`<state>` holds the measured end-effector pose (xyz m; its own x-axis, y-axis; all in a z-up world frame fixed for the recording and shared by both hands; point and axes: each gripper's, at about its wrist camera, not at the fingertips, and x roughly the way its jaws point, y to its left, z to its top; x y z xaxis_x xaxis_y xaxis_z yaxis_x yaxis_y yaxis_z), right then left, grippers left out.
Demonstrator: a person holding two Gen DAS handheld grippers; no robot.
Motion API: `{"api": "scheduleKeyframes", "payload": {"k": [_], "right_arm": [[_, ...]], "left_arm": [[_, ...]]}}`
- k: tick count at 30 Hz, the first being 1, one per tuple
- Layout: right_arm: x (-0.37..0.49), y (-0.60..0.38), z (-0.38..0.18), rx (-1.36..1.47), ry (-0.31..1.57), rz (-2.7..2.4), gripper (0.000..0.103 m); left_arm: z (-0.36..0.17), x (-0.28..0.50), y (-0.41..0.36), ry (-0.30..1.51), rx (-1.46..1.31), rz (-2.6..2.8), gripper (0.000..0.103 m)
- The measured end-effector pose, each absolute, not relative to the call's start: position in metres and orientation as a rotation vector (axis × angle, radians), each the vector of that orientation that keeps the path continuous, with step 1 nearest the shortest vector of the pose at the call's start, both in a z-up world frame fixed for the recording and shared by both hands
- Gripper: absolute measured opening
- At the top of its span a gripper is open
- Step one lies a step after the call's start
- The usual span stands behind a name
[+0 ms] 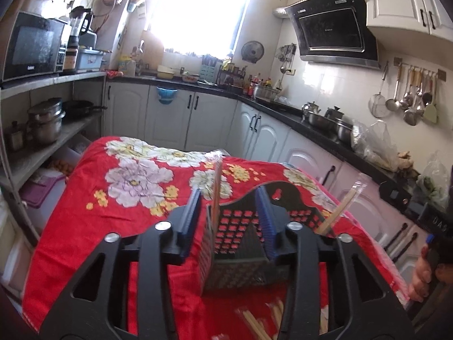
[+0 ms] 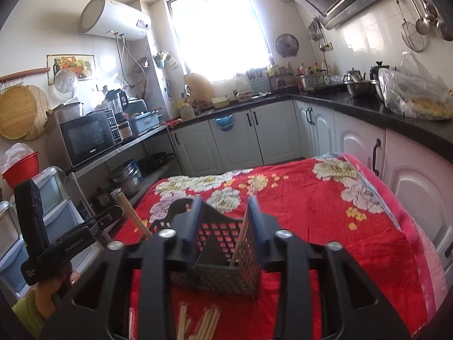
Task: Organize utensils
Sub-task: 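Open the right gripper inside the basket while the left gripper opens too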
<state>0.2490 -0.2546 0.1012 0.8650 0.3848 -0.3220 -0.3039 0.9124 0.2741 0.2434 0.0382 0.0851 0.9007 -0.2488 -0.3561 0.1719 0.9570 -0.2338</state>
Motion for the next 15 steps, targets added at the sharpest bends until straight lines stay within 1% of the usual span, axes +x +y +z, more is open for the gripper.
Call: {"api": "scheduleKeyframes", "payload": {"k": [1, 3, 4, 5, 6, 7, 10, 12, 15], "right_arm": [[0.245, -0.255, 0.1, 0.215, 0.387, 0.366, 0.037], [0.24, -0.255, 0.098, 0.208, 0.399, 0.37, 0.04], [0.236, -0.256, 0.097, 0.206, 0.408, 0.37, 0.044], [0.233, -0.256, 0.095, 0.208, 0.414, 0.372, 0.049], [0.23, -0.257, 0.094, 0.209, 0.42, 0.374, 0.05], [0.227, -0.257, 0.093, 0.209, 0.425, 0.375, 0.052], [0.219, -0.258, 0.091, 0.208, 0.441, 0.382, 0.054], [0.214, -0.257, 0.09, 0.211, 0.448, 0.391, 0.056], [0.207, -0.252, 0.089, 0.2, 0.457, 0.407, 0.058]], "left_arm": [[0.086, 0.237, 0.039, 0.387, -0.205, -0.22, 0.037], [0.088, 0.229, 0.04, 0.386, -0.206, -0.221, 0.044], [0.089, 0.223, 0.041, 0.391, -0.209, -0.225, 0.046], [0.089, 0.219, 0.043, 0.396, -0.212, -0.226, 0.052], [0.088, 0.216, 0.044, 0.403, -0.217, -0.226, 0.055], [0.088, 0.211, 0.046, 0.412, -0.227, -0.225, 0.057], [0.084, 0.2, 0.053, 0.435, -0.244, -0.208, 0.065], [0.081, 0.193, 0.057, 0.449, -0.257, -0.202, 0.073], [0.076, 0.182, 0.061, 0.463, -0.265, -0.184, 0.079]]}}
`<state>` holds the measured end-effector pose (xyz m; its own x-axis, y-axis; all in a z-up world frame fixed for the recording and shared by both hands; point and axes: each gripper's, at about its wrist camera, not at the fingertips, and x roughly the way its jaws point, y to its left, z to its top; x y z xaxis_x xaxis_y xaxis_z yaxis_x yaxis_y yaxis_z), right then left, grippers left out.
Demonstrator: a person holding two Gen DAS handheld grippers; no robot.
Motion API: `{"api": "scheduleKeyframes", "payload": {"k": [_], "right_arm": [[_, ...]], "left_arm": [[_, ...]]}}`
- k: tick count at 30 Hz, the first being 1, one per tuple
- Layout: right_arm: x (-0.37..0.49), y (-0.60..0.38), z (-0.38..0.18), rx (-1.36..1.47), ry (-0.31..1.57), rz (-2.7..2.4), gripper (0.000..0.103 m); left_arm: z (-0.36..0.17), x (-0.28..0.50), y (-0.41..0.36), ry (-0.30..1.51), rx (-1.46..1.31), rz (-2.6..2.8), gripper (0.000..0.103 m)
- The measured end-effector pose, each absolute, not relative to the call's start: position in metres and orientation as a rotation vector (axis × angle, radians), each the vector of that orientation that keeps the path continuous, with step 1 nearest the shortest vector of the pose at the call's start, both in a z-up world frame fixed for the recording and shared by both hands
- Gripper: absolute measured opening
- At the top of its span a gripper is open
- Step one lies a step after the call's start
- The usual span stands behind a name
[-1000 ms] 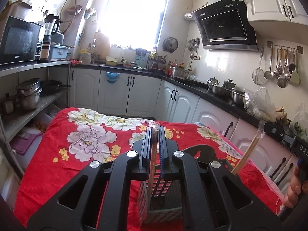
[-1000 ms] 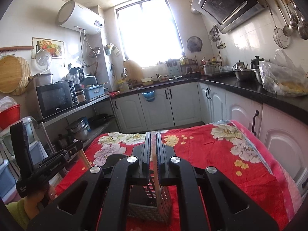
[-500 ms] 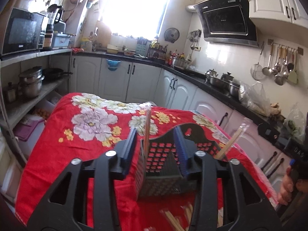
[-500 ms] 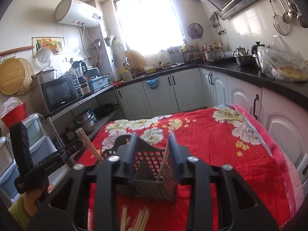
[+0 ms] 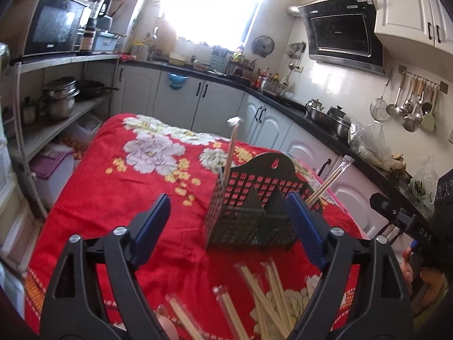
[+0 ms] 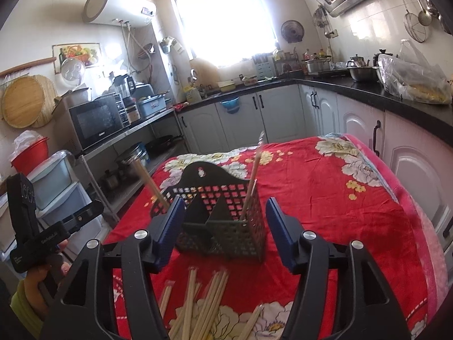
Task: Organize utensils
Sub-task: 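Open the right gripper inside the basket while the left gripper opens too, then move both tools back down to the remaining wrapped chopsticks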
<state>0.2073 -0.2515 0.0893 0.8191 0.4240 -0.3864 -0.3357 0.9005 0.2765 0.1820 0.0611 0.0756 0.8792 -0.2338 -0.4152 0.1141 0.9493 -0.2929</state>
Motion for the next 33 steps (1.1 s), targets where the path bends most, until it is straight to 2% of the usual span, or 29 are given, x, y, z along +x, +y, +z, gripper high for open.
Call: {"api": "scheduleKeyframes", "payload": {"k": [6, 22, 33], "right_arm": [[0.197, -0.24, 0.087, 0.173, 0.474, 0.436, 0.061], [0.183, -0.206, 0.059, 0.068, 0.587, 0.49, 0.063], [0.188, -0.178, 0.032, -0.003, 0.703, 0.544, 0.063]], "left_arm": [[0.061, 0.163, 0.068, 0.49, -0.268, -0.15, 0.088], [0.022, 0.136, 0.09, 0.577, -0.312, -0.086, 0.09], [-0.012, 0.13, 0.1, 0.702, -0.372, -0.105, 0.088]]}}
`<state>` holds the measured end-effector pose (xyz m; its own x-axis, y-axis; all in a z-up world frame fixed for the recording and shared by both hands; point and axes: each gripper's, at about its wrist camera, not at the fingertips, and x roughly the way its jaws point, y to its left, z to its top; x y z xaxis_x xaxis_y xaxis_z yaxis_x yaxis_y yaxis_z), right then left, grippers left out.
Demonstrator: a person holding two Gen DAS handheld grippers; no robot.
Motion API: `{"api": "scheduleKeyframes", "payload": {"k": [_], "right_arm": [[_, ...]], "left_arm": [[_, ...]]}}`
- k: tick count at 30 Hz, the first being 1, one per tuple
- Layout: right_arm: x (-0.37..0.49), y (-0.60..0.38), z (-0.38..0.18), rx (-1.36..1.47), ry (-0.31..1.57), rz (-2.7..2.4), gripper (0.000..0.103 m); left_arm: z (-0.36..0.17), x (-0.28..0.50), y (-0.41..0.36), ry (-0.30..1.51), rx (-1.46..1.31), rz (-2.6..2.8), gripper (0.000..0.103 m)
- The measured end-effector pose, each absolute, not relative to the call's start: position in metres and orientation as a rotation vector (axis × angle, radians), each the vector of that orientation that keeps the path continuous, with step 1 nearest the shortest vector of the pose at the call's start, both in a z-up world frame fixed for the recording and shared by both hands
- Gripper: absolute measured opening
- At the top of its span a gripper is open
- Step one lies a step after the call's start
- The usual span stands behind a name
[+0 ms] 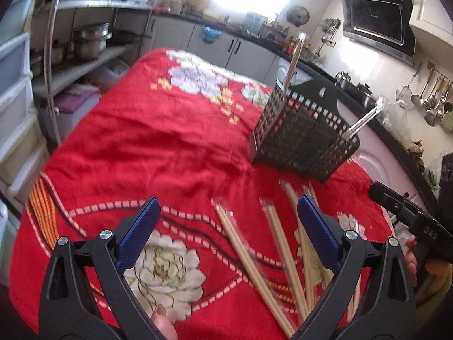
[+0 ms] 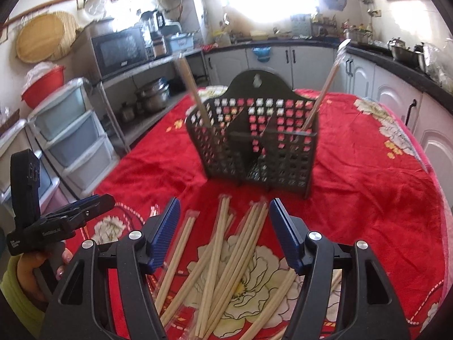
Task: Organize utensils
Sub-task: 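Move both tools back down to the remaining wrapped chopsticks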
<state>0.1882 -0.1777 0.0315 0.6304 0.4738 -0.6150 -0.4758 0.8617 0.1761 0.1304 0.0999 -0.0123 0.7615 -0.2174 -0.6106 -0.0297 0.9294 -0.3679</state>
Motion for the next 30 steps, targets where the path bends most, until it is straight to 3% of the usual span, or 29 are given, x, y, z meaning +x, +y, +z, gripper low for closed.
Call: {"api": "scheduleKeyframes", "payload": {"k": [2, 9, 11, 30], "right_arm": [[0.192, -0.171, 0.025, -0.024, 0.73, 0.551, 0.054], [0.214, -0.147, 0.006, -0.101, 0.812, 0.575, 0.042], [0.222, -0.139, 0.001, -0.132, 0.825, 0.581, 0.04], [0.293, -0.099, -0.043, -0.17, 1.058, 0.622, 0.035]], "left_arm": [[-0.019, 0.129, 0.1, 0.726, -0.385, -0.122, 0.079], [-0.045, 0.136, 0.098, 0.834, -0.485, -0.21, 0.035], [-0.053, 0.139, 0.099, 0.864, -0.524, -0.233, 0.03], [-0.07, 0.195, 0.097, 0.982, -0.586, -0.209, 0.03]]}}
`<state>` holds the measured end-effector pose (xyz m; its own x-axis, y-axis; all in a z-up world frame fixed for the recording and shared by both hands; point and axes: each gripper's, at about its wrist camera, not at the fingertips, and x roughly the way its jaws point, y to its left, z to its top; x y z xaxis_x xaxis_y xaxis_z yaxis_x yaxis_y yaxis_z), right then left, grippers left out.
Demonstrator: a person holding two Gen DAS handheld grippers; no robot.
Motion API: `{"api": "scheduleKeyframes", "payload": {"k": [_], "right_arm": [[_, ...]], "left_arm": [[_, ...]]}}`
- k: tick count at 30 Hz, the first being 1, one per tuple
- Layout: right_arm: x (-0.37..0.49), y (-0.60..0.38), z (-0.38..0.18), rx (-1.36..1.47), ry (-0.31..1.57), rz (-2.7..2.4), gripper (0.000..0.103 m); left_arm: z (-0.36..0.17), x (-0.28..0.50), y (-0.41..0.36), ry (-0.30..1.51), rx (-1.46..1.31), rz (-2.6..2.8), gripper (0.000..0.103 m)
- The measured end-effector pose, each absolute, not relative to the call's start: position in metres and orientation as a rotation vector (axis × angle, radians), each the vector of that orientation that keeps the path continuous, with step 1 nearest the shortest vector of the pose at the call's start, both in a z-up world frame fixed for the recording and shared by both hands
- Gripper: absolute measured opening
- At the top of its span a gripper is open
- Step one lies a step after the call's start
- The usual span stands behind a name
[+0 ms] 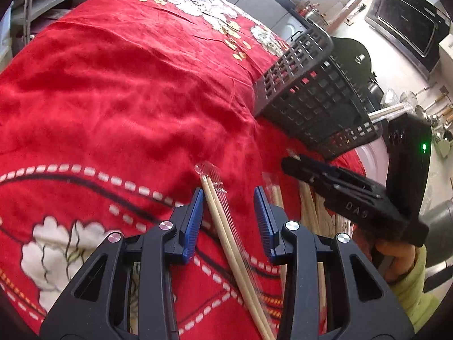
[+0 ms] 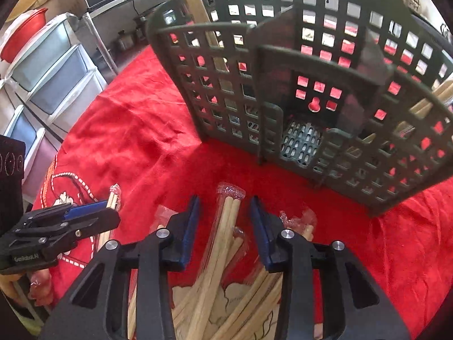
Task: Organize utensils
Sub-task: 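Move both tools back down to the remaining wrapped chopsticks, then close the right gripper on a chopstick bundle while the left gripper grasps another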
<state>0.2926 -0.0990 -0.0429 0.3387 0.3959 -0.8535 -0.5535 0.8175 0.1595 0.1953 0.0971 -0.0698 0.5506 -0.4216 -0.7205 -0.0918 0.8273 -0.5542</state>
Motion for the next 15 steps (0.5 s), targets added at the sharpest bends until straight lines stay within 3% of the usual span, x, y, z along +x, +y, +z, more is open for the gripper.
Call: {"api": "scheduleKeyframes", "payload": {"k": [3, 7, 15], "right_arm": [[0.296, -0.097, -0.045, -0.166, 1.061, 0.623, 0.031], [0.3, -0.1, -0.044, -0.14, 1.066, 0.63, 0.016], [0.295, -0.113, -0.02, -0.096, 0.994, 0.685, 0.012]], "left_arm": [[-0.07, 0.203, 0.098, 0.987, -0.591, -0.199, 0.03], [-0.068, 0.211, 0.096, 0.996, -0.583, -0.183, 0.029], [-0.066, 0.222, 0.088, 1.012, -0.517, -0.147, 0.027]]}}
